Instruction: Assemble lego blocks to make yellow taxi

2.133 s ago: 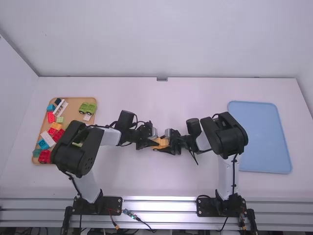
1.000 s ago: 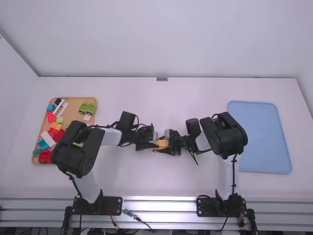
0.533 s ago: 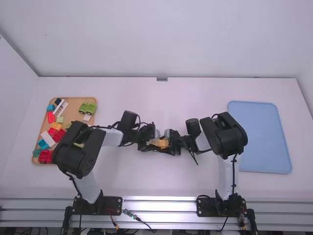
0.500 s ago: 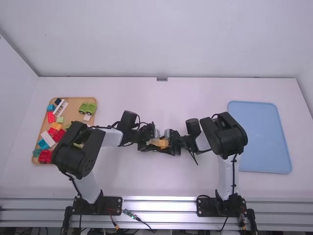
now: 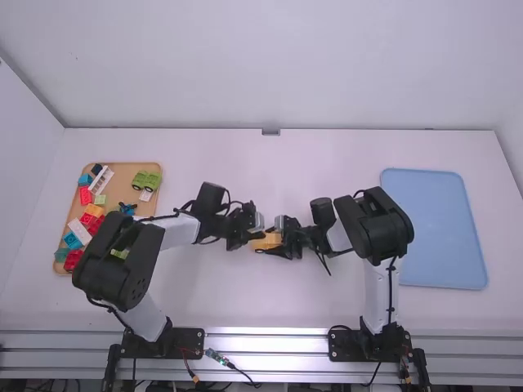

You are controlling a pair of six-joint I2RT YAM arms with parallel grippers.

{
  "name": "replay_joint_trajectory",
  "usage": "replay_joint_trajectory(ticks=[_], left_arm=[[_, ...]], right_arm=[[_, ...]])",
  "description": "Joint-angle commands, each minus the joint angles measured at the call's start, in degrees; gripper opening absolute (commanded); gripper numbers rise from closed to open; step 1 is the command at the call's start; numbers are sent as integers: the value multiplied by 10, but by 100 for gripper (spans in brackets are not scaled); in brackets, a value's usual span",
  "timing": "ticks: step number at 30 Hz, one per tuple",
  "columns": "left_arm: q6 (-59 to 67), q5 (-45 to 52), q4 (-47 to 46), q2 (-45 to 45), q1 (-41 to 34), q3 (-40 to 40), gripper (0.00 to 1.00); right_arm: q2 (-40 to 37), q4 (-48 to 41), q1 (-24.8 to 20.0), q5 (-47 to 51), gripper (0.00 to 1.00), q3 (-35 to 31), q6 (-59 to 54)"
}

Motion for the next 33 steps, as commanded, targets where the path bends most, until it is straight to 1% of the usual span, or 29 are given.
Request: replay_joint_trajectory(ticks=[1, 5, 10, 13, 18, 21, 24, 25, 28, 30, 33], left_arm=[[5, -8, -14, -6, 3, -2, 2], [2, -16, 20, -6, 3, -24, 2], [-49, -16, 136, 8, 3, -71, 2], [-64, -16, 175, 28, 3, -85, 2], [-64, -16, 169, 69, -5, -68, 2], [-55, -16, 140, 89, -17, -49, 2], [-11, -21, 93, 107, -30, -34, 2], [-9, -23, 90, 108, -31, -33, 2], [-18, -78, 63, 112, -35, -35, 2], [-17, -80, 63, 112, -35, -35, 2], [-17, -45, 74, 101, -32, -35, 2]], right_arm=[[9, -9, -1, 22, 35, -1, 12], [9, -9, 0, 23, 35, -1, 12], [9, -8, -1, 22, 35, -1, 12], [9, -8, -1, 23, 35, -1, 12], [9, -8, -1, 22, 35, -1, 12], [9, -6, 1, 23, 35, -1, 12], [9, -5, -2, 22, 35, -1, 12], [9, -4, -3, 22, 35, -1, 12], [9, -5, -4, 22, 35, -1, 12], [9, -5, -4, 23, 35, -1, 12], [9, -4, -4, 23, 38, -1, 12]])
